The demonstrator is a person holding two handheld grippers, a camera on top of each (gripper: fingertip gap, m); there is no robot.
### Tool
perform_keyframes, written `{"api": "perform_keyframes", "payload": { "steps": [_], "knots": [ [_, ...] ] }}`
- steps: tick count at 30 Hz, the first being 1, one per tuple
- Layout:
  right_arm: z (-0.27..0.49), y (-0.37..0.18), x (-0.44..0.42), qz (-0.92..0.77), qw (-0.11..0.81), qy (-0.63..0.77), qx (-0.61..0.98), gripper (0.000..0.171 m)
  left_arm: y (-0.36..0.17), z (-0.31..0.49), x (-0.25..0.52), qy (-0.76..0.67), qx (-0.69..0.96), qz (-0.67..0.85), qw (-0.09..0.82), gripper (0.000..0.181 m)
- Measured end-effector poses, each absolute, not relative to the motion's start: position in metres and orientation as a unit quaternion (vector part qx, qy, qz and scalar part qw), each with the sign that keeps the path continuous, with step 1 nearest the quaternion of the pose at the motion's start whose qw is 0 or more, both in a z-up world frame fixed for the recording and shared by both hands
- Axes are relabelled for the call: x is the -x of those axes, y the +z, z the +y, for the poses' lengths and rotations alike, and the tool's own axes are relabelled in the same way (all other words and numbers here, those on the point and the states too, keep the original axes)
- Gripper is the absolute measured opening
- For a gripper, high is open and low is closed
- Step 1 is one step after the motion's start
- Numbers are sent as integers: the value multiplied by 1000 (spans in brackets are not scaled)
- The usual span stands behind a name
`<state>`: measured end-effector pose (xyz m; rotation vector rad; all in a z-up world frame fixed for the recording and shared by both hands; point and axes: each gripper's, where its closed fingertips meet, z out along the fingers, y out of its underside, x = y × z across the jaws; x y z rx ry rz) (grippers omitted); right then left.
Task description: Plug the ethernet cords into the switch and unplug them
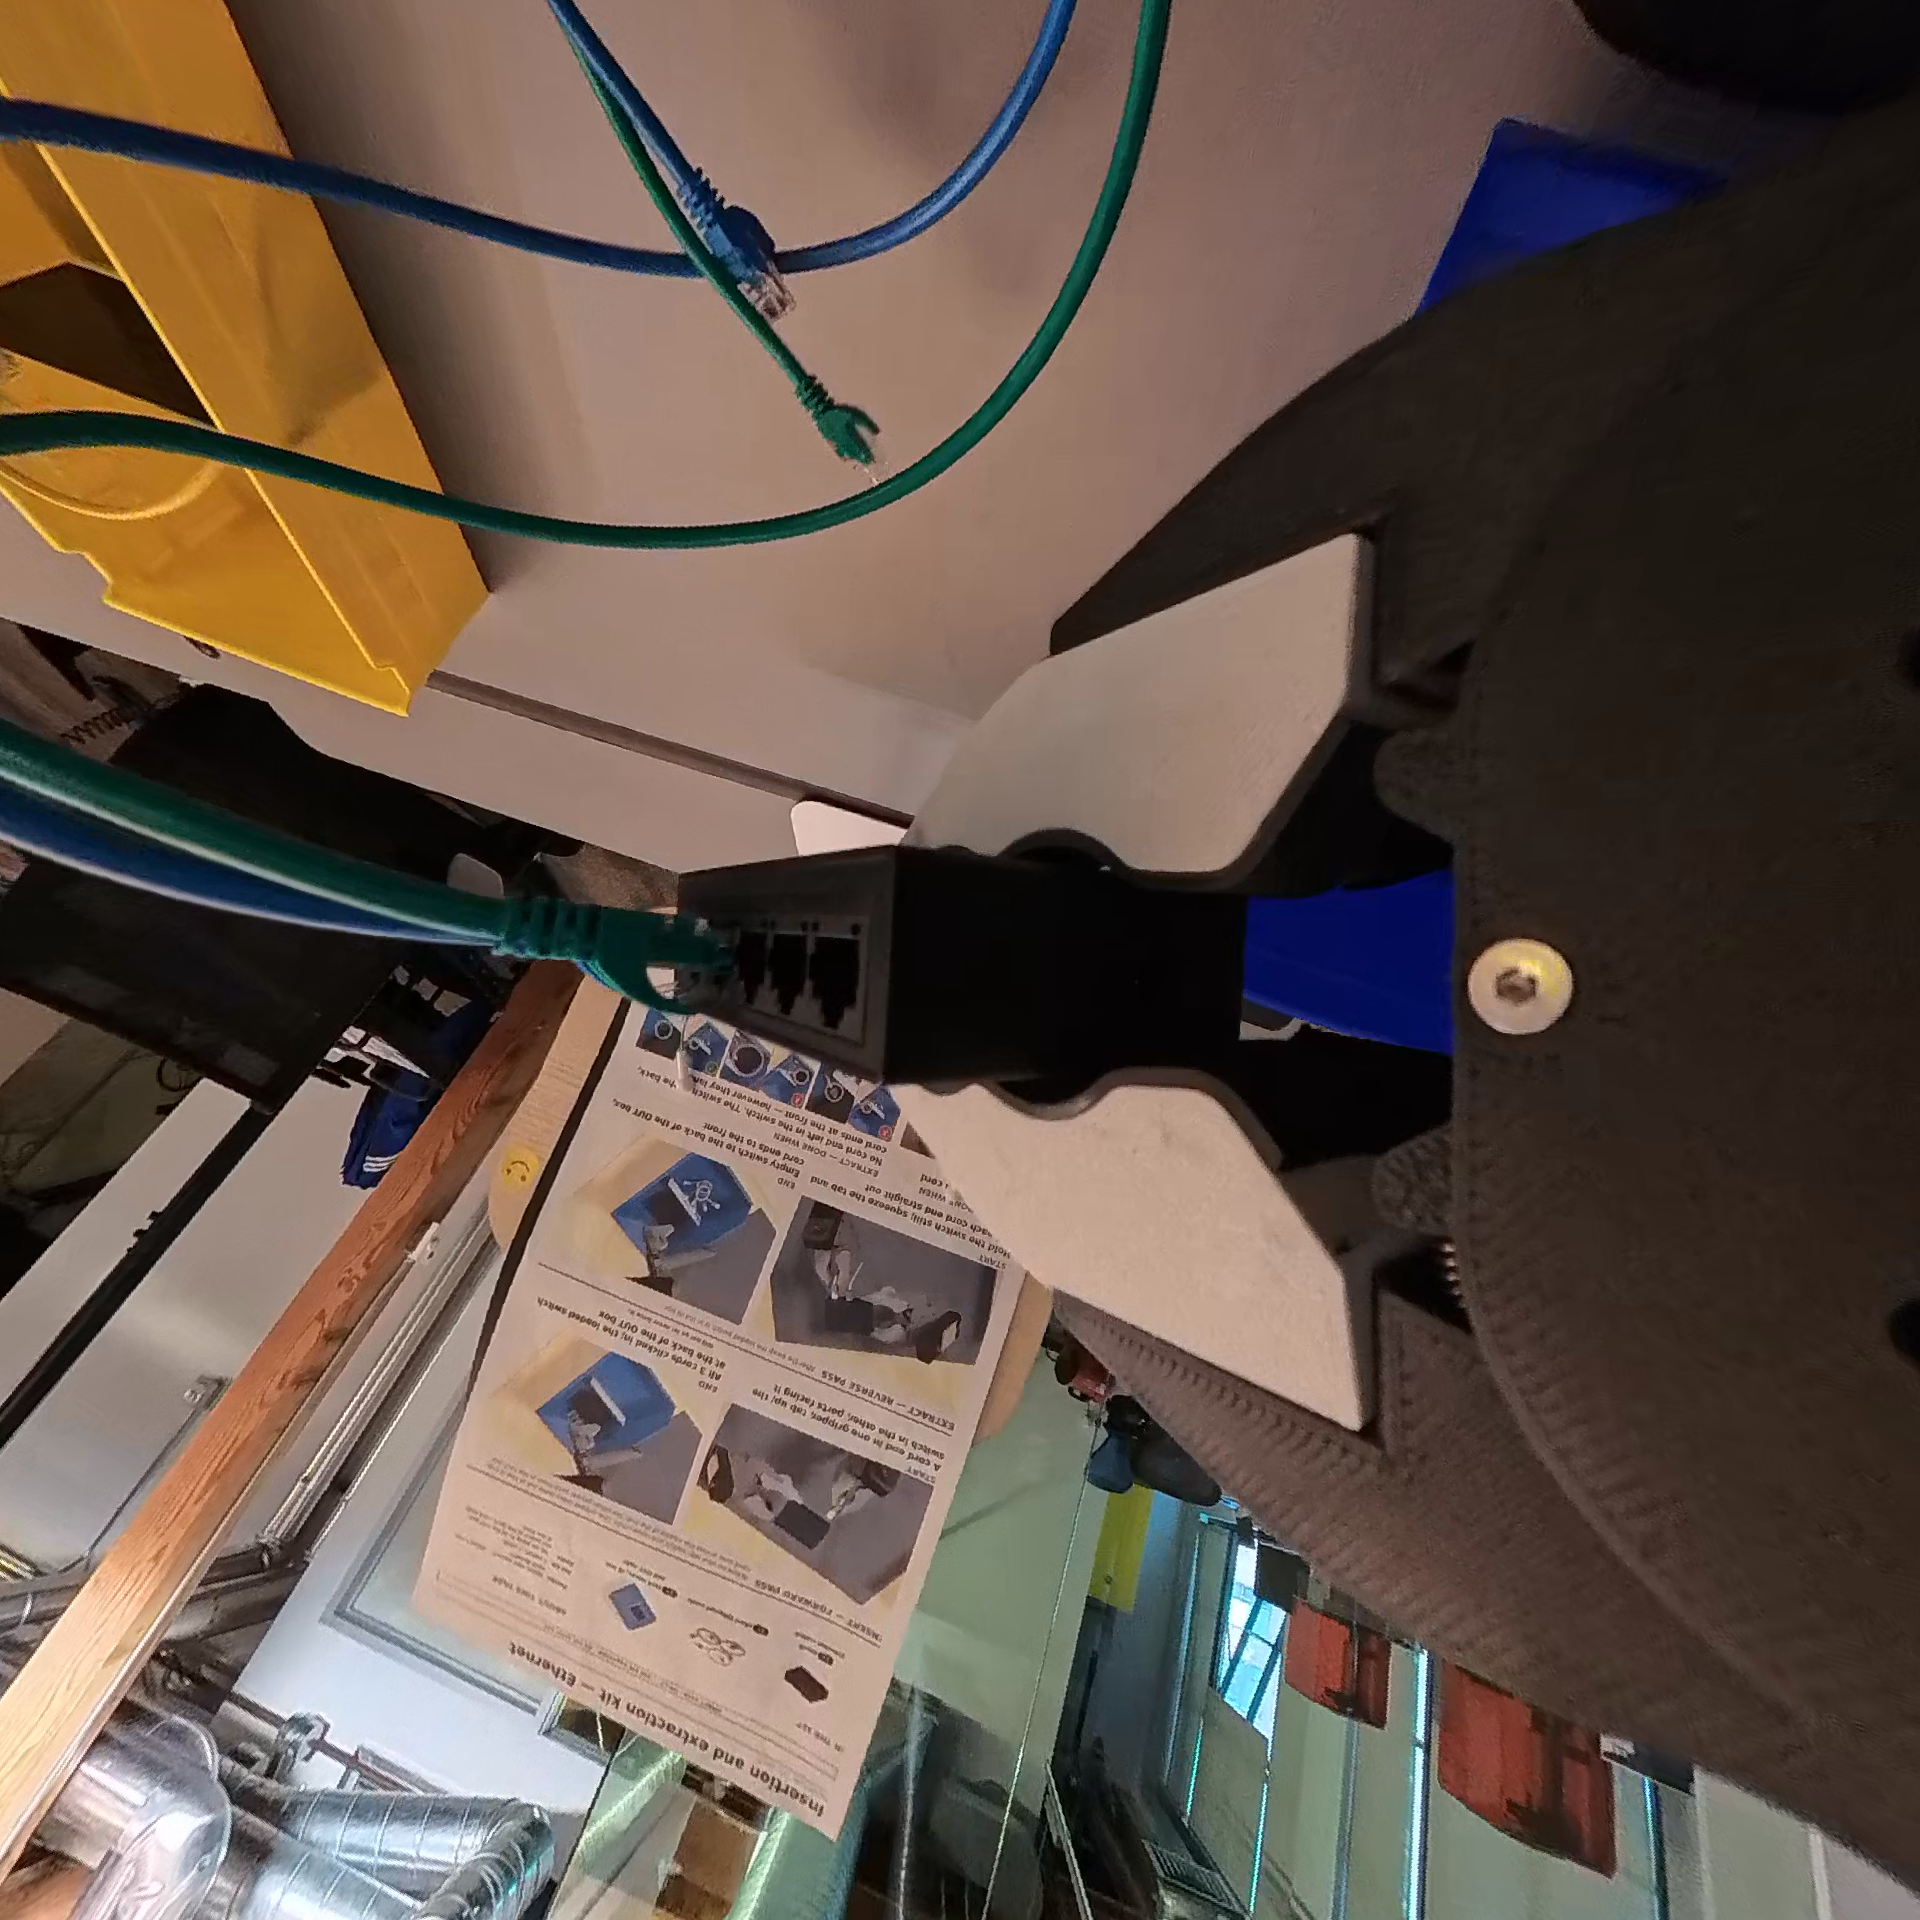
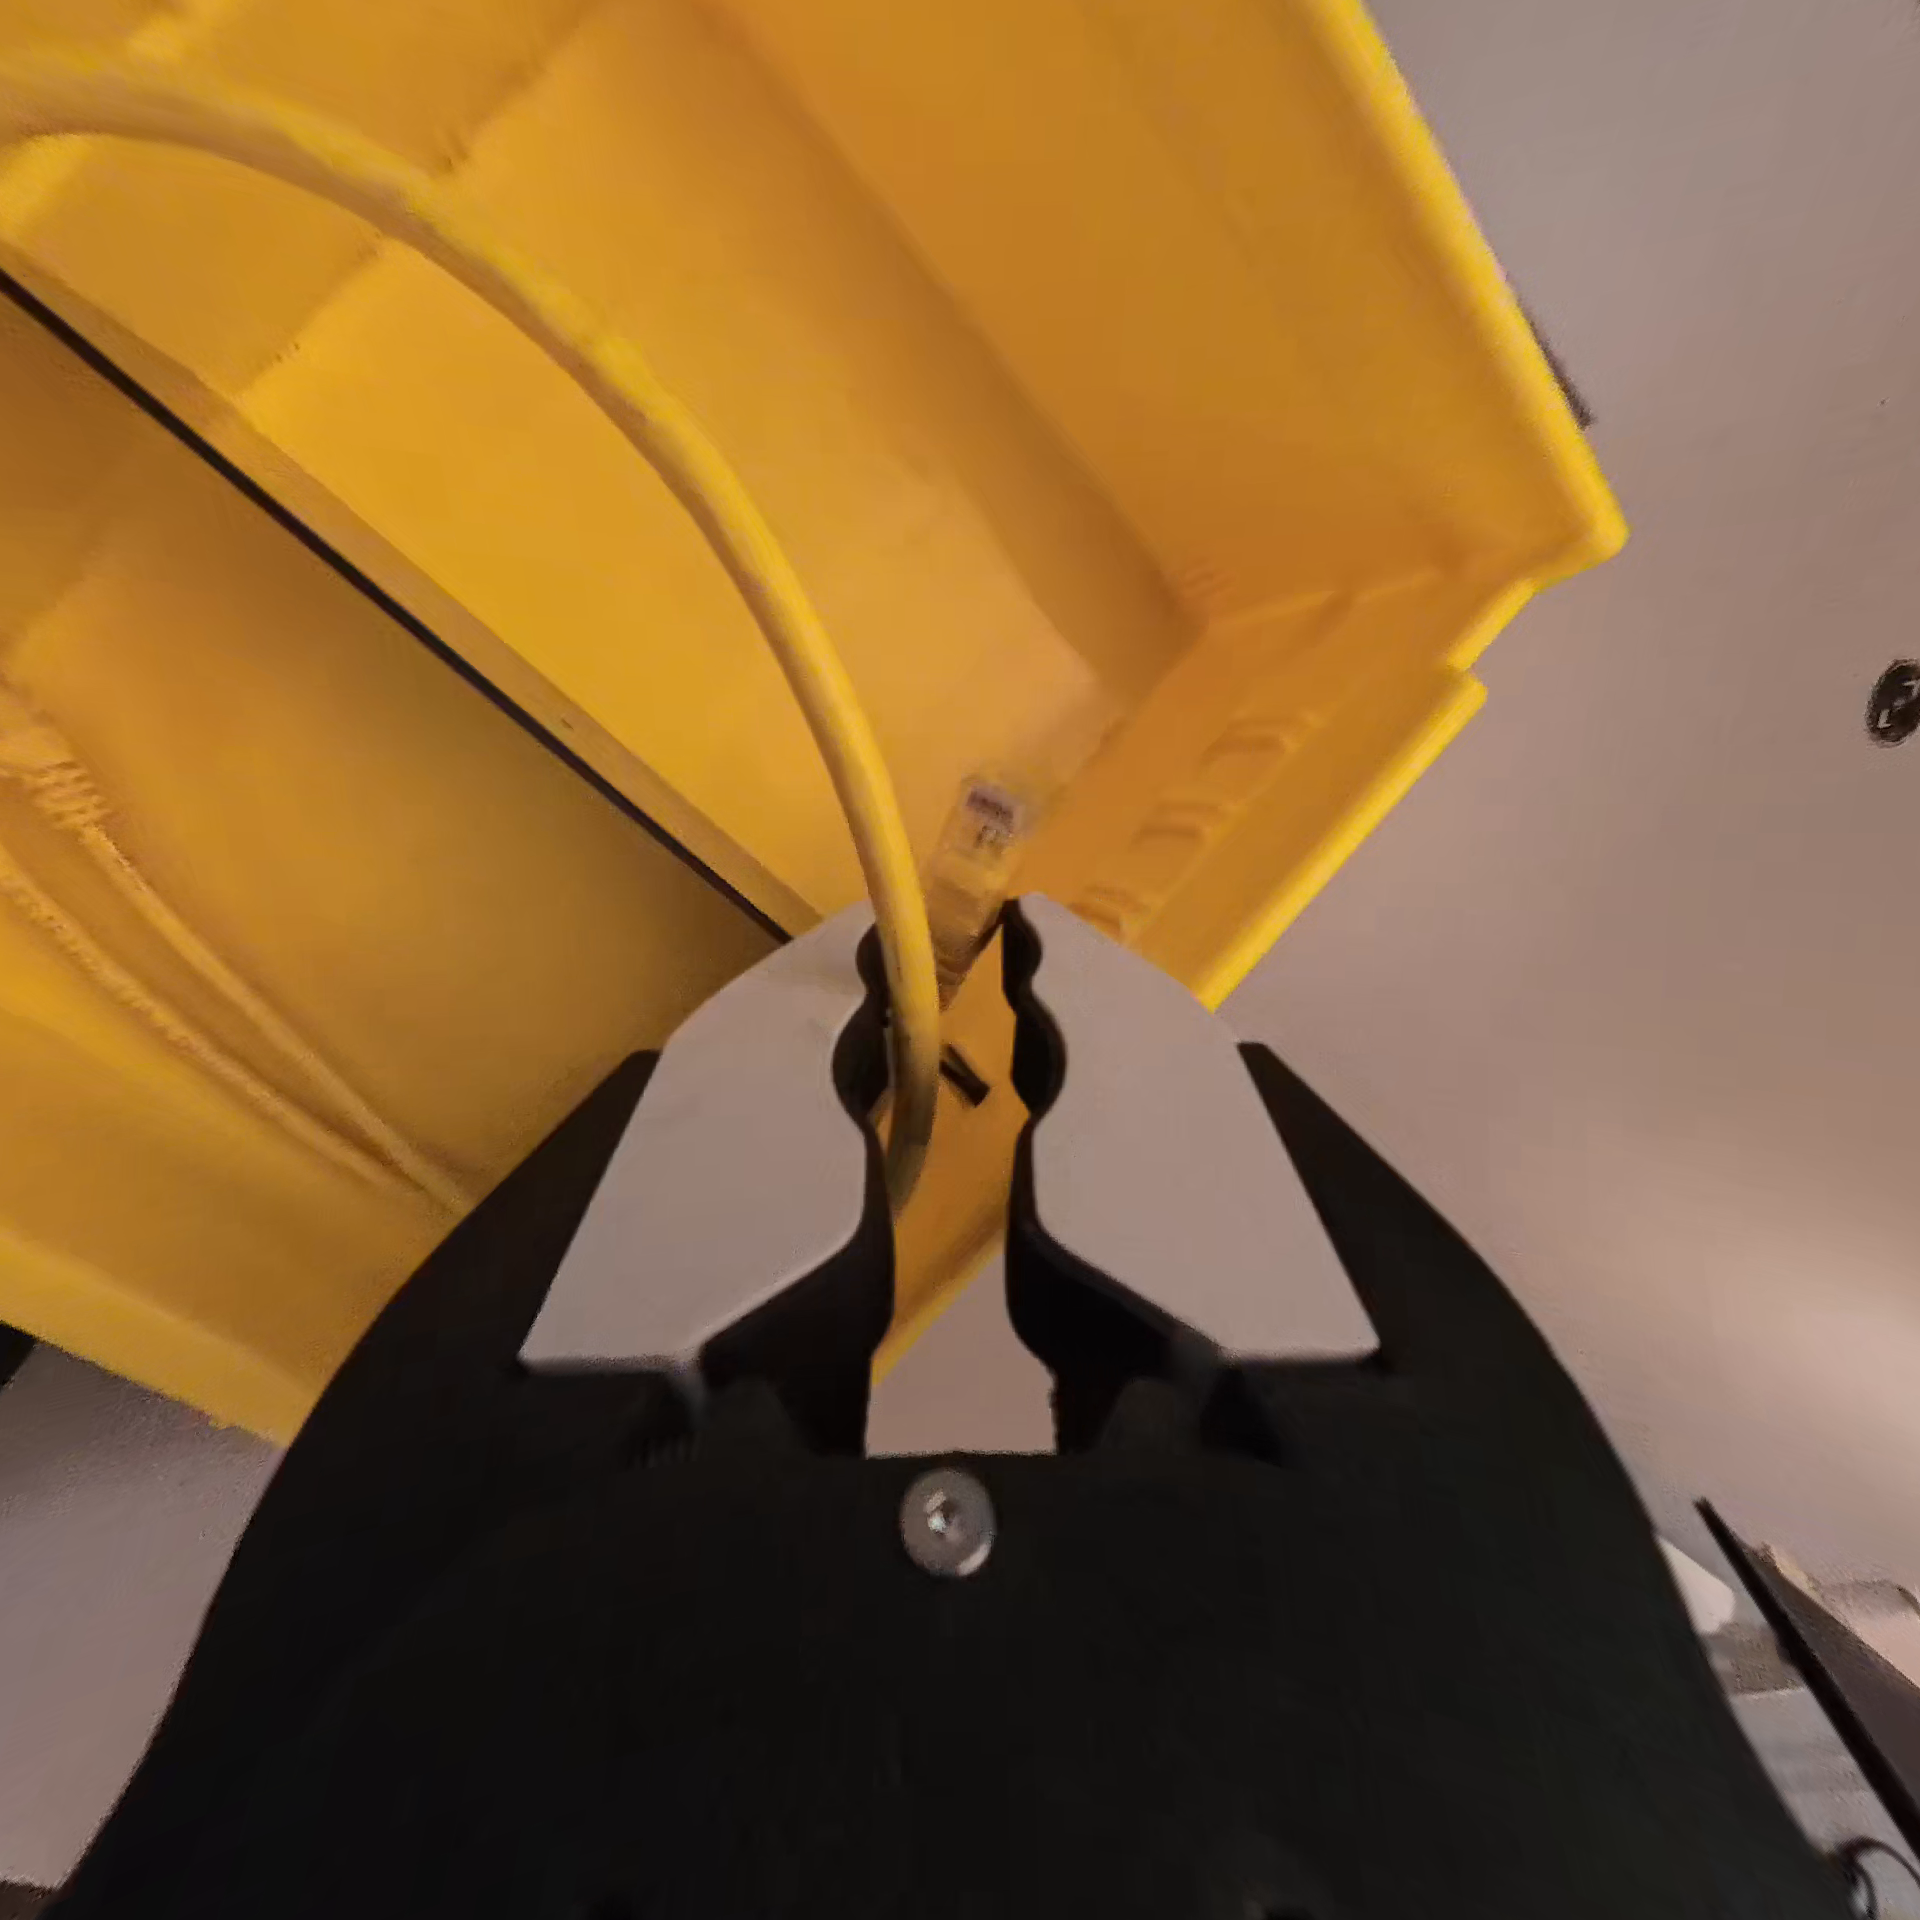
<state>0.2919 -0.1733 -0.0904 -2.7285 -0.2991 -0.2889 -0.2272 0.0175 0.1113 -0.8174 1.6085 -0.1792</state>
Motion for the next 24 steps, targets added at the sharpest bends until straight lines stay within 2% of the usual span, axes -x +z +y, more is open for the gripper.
{"api": "perform_keyframes", "payload": {
  "steps": [7,13,16,18,20,24],
  "knots": [
    [-177,-69,-266,-183,210,-79,957,19,108,17,224,-76,354,703,612,30],
    [-189,-94,-265,-196,130,-101,967,21,109,13,220,-75,350,703,615,30],
    [-183,-96,-270,-200,132,-149,959,31,109,12,218,-74,347,702,617,30],
    [-179,-86,-266,-190,170,-156,954,48,108,12,215,-69,345,703,619,30],
    [-177,-60,-256,-183,232,-163,941,57,106,12,211,-61,341,703,621,30],
    [-176,43,-186,-196,423,-196,863,70,104,12,198,-43,332,702,629,30]
  ]
}}
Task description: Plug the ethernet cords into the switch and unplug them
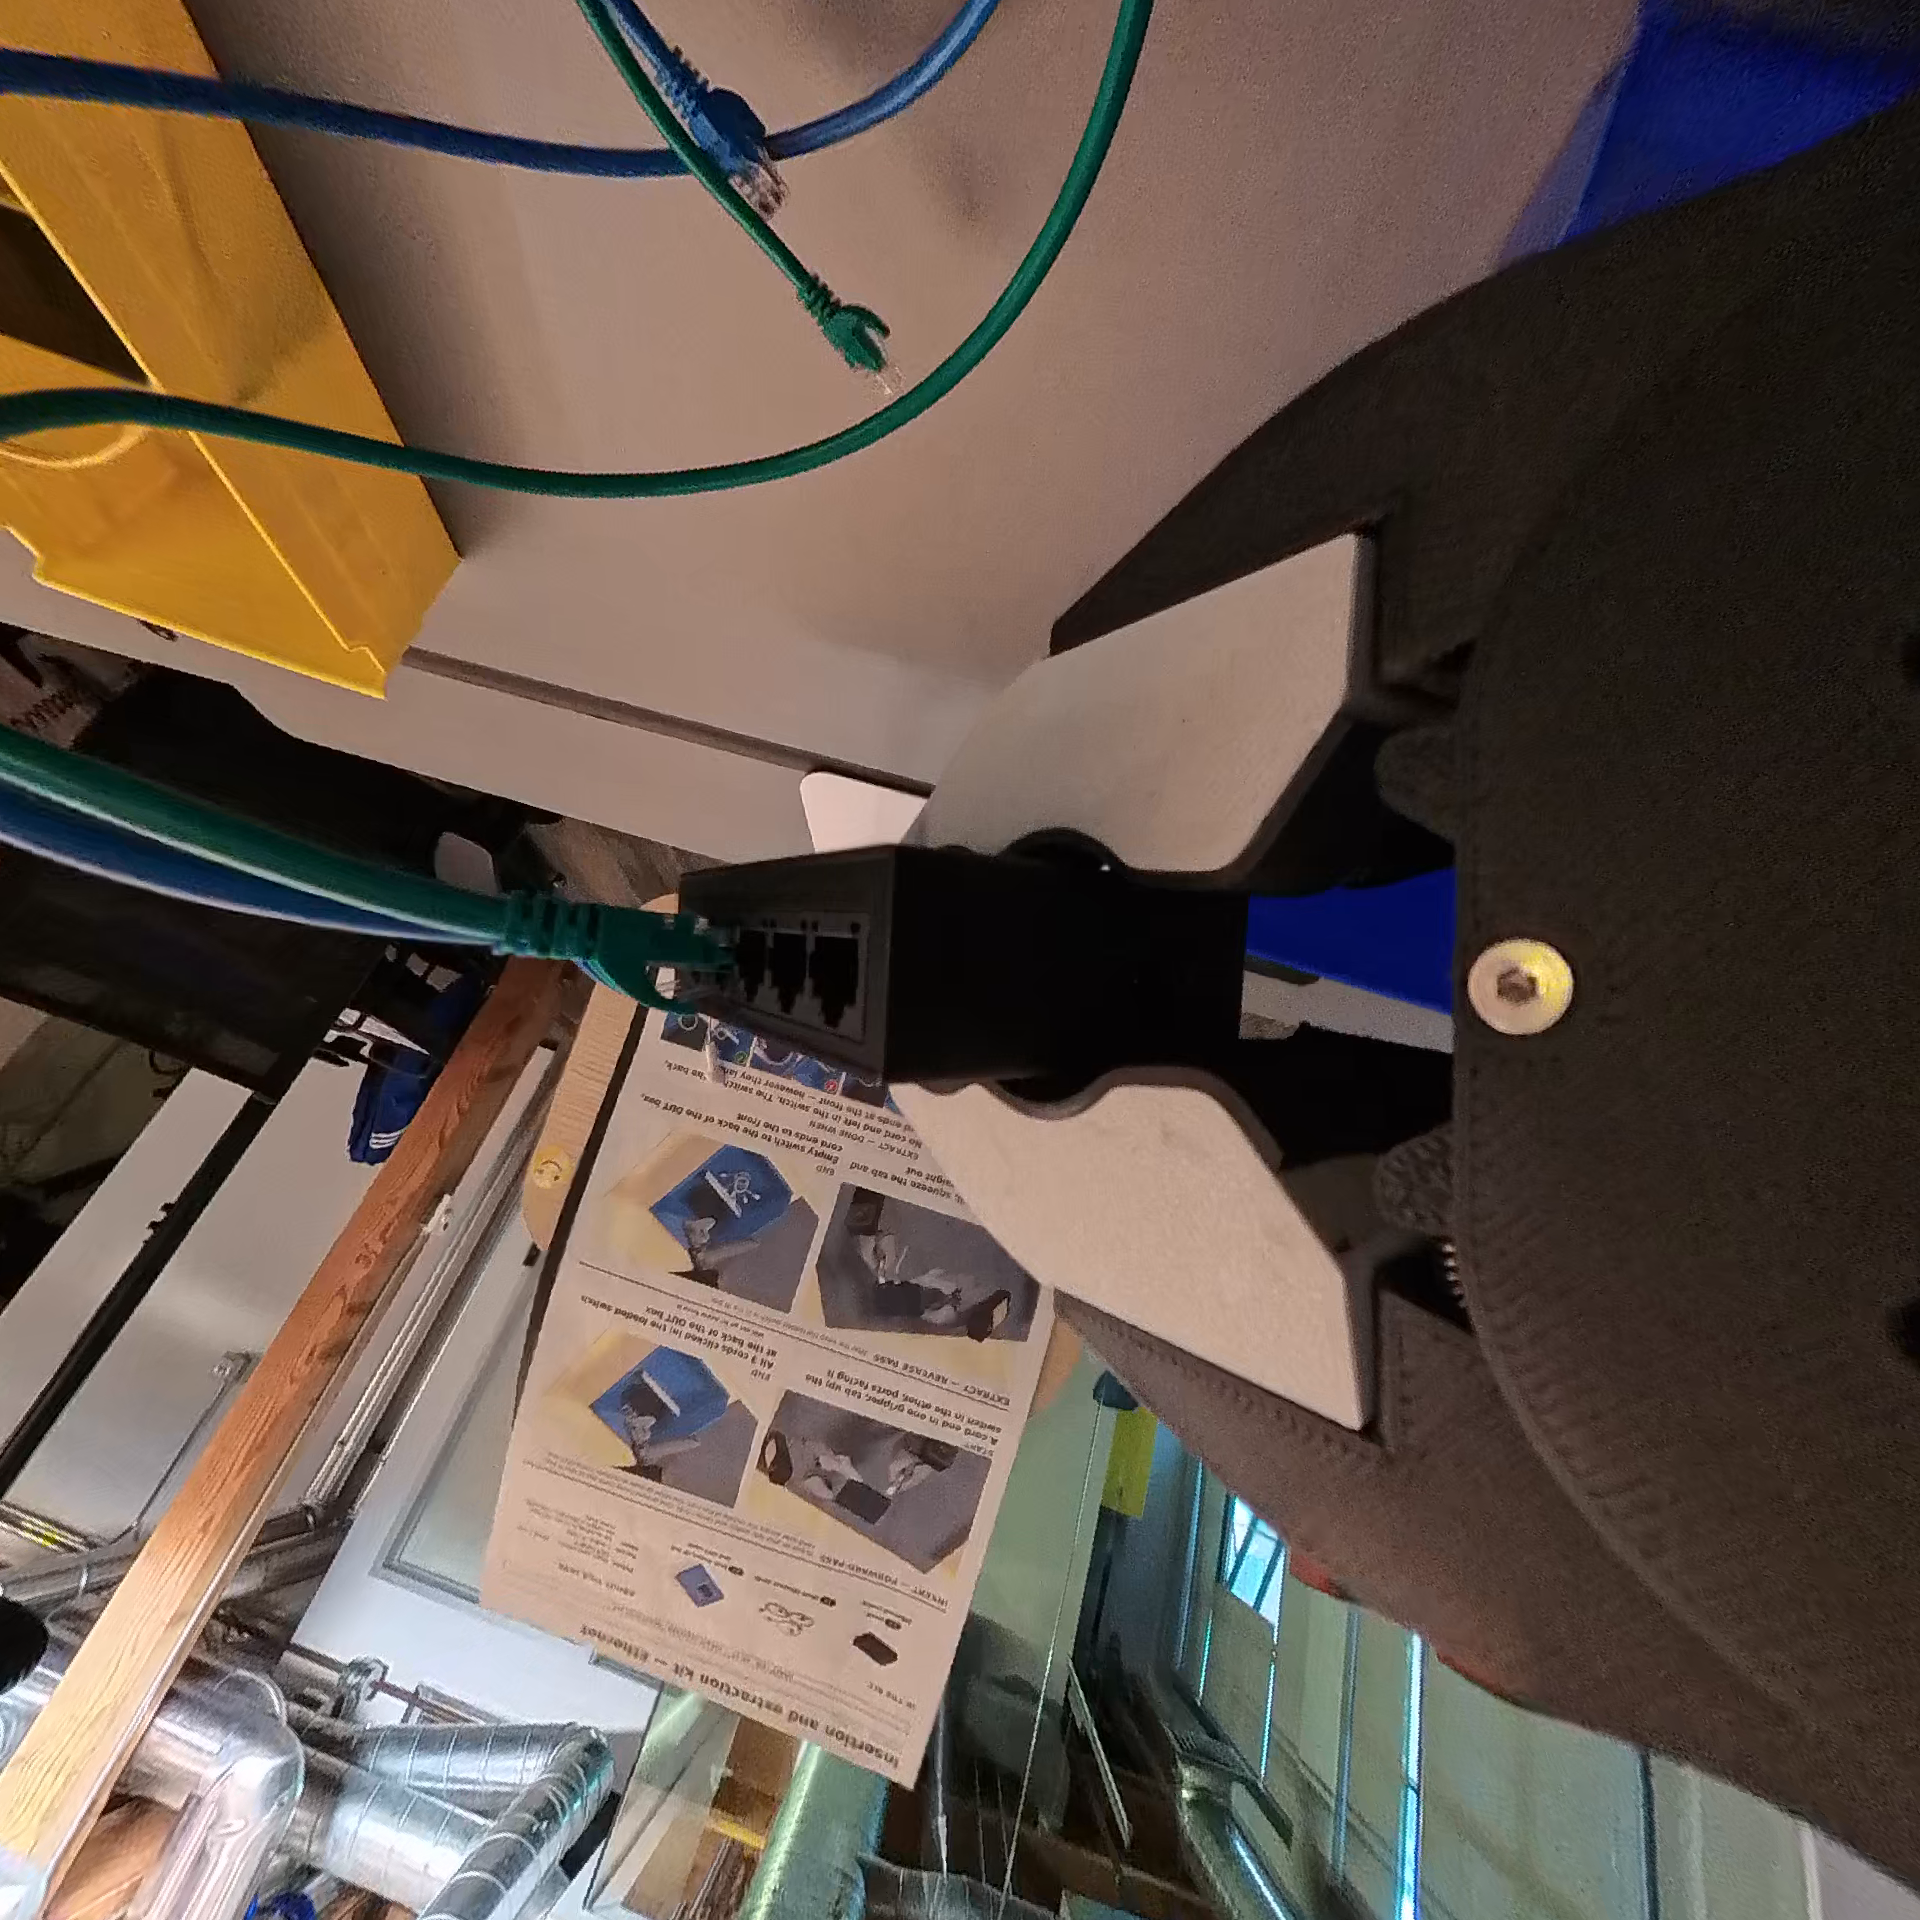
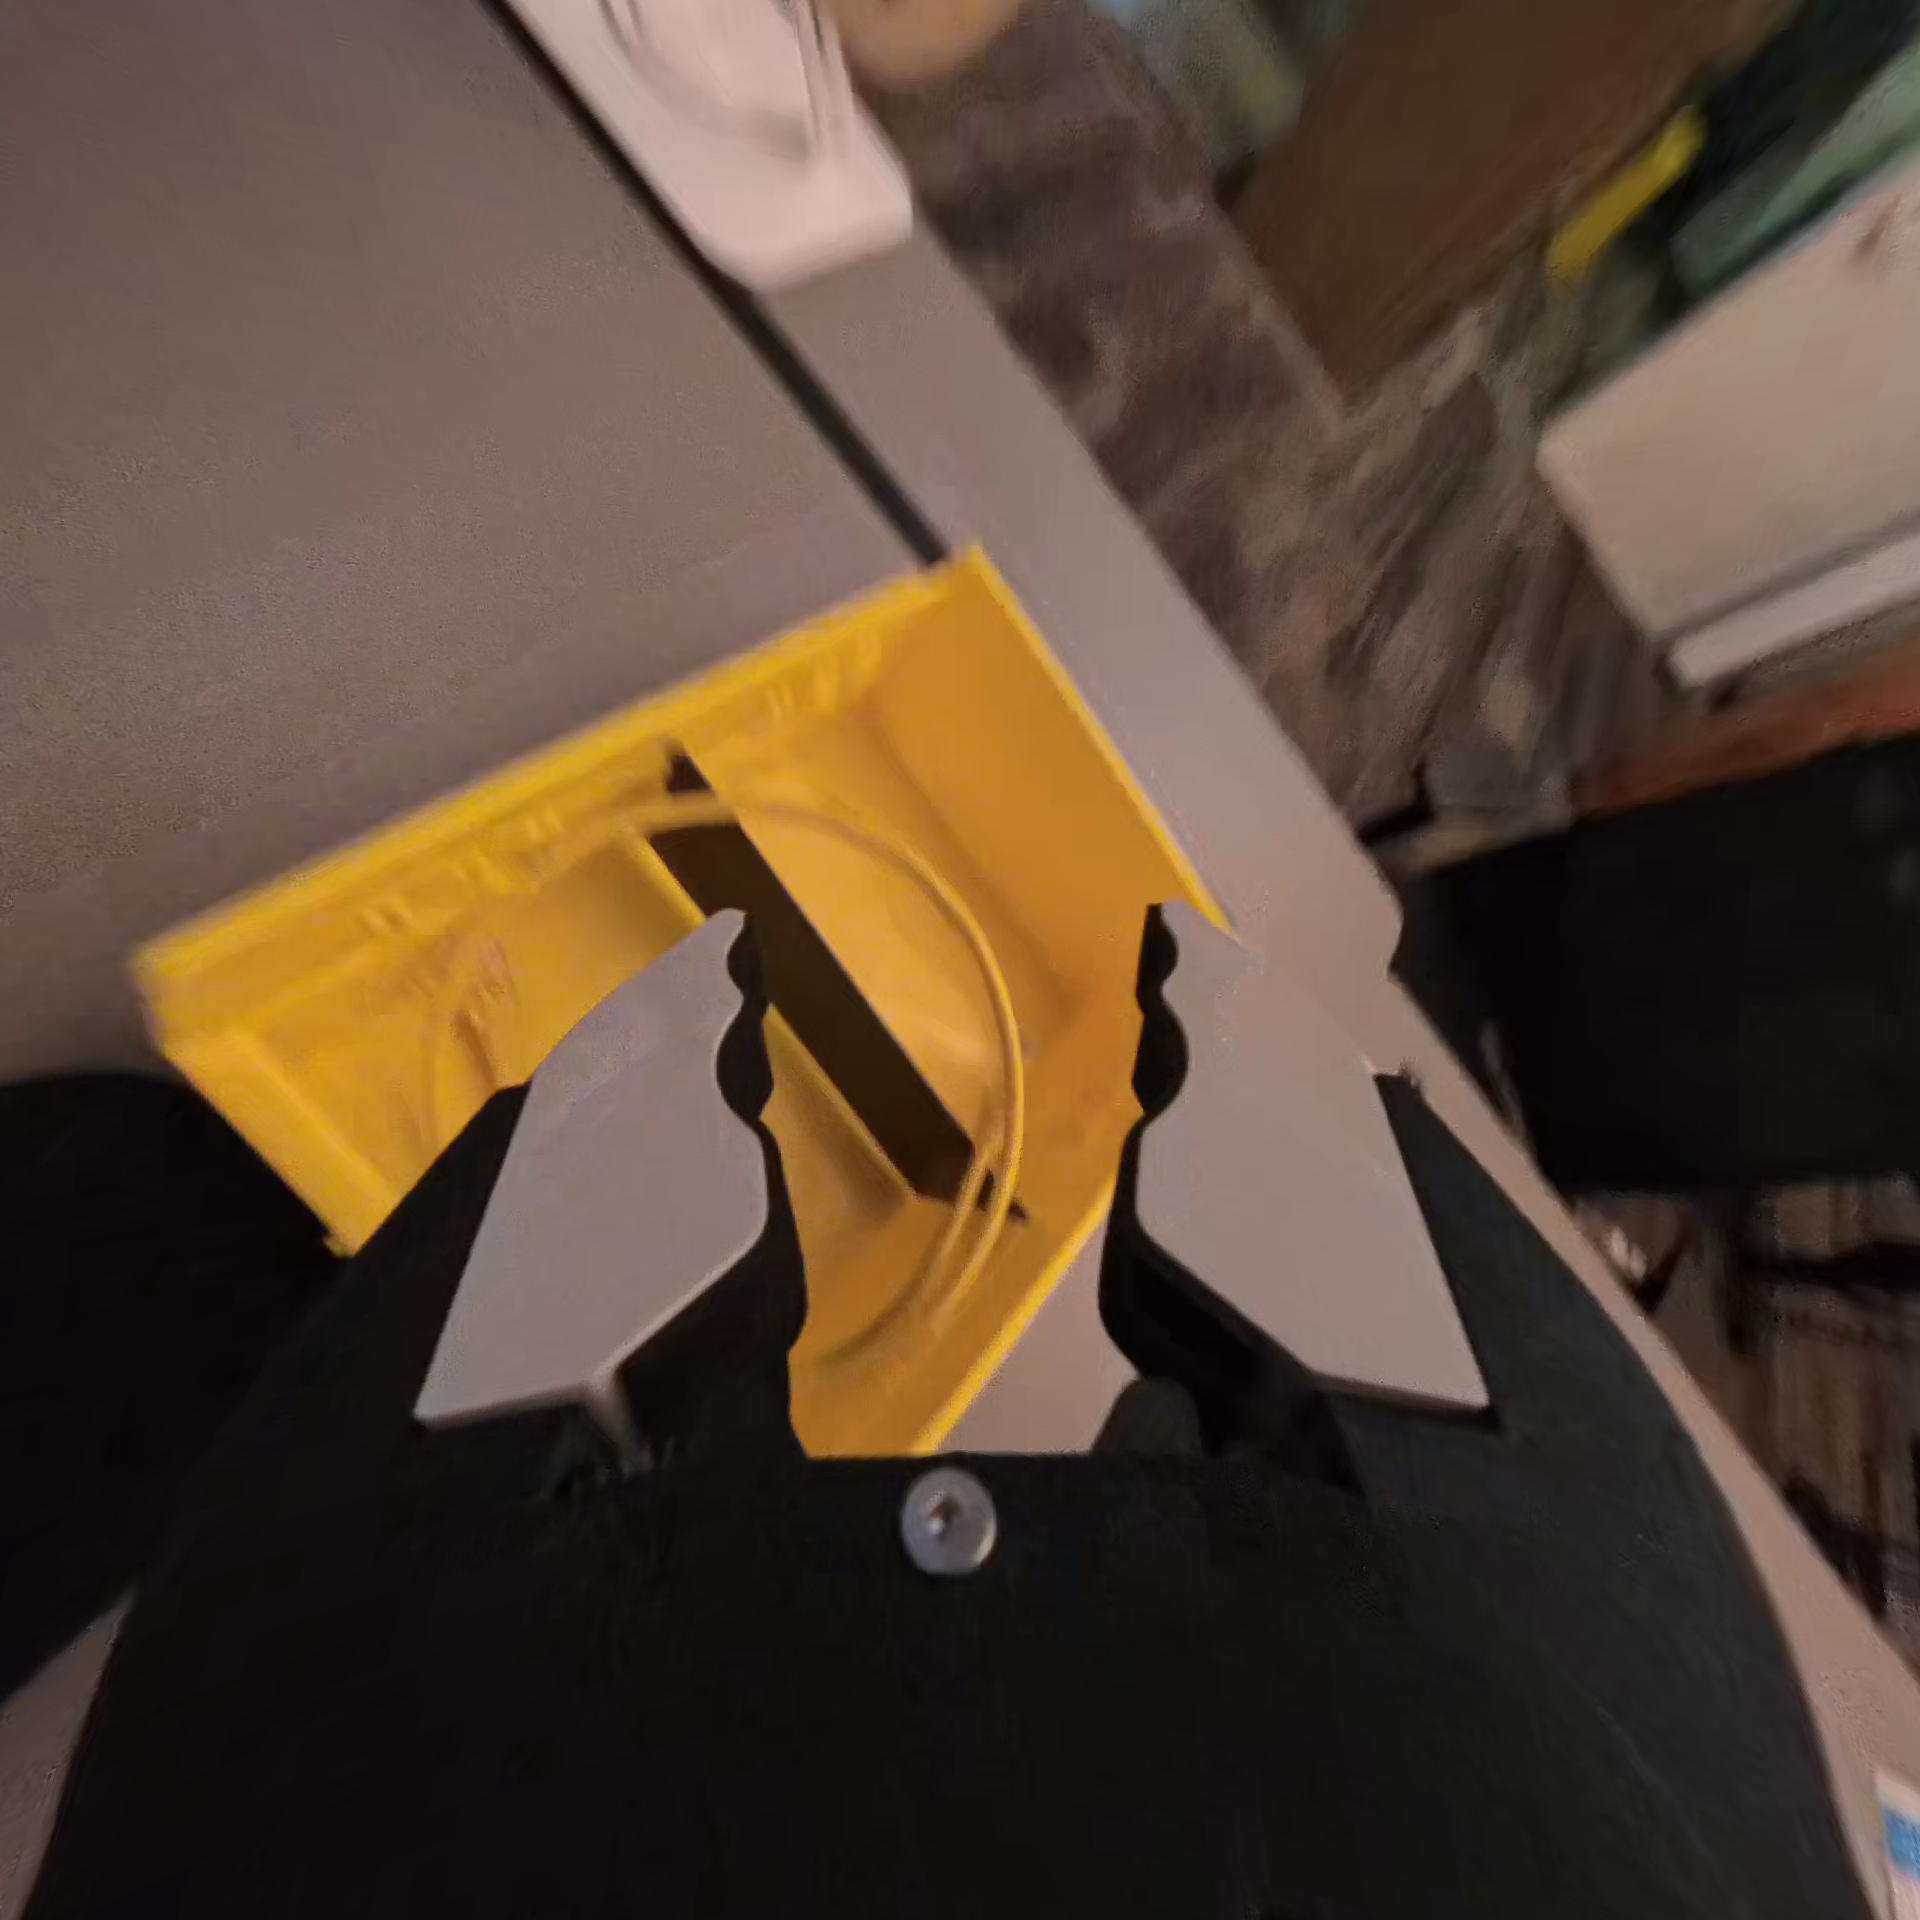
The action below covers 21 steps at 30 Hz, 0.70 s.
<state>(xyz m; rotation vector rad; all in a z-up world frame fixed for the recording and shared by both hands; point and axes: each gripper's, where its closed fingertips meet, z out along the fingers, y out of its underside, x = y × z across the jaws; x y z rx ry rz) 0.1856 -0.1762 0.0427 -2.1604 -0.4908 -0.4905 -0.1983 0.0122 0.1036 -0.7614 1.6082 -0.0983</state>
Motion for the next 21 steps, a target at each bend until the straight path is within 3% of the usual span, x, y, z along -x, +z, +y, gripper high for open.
{"api": "perform_keyframes", "payload": {
  "steps": [2,3,5,11,21],
  "knots": [
    [-169,116,-91,-279,568,-177,754,68,103,10,190,-31,324,700,636,30],
    [-170,148,-38,-328,631,-155,685,57,102,9,186,-23,320,698,640,30],
    [-167,184,47,-405,690,-124,587,44,98,8,179,-9,322,700,637,30],
    [-95,149,152,-561,597,-195,540,41,86,8,167,48,314,707,632,30],
    [-36,108,160,-592,494,-283,570,26,88,1,166,54,302,708,636,30]
  ]
}}
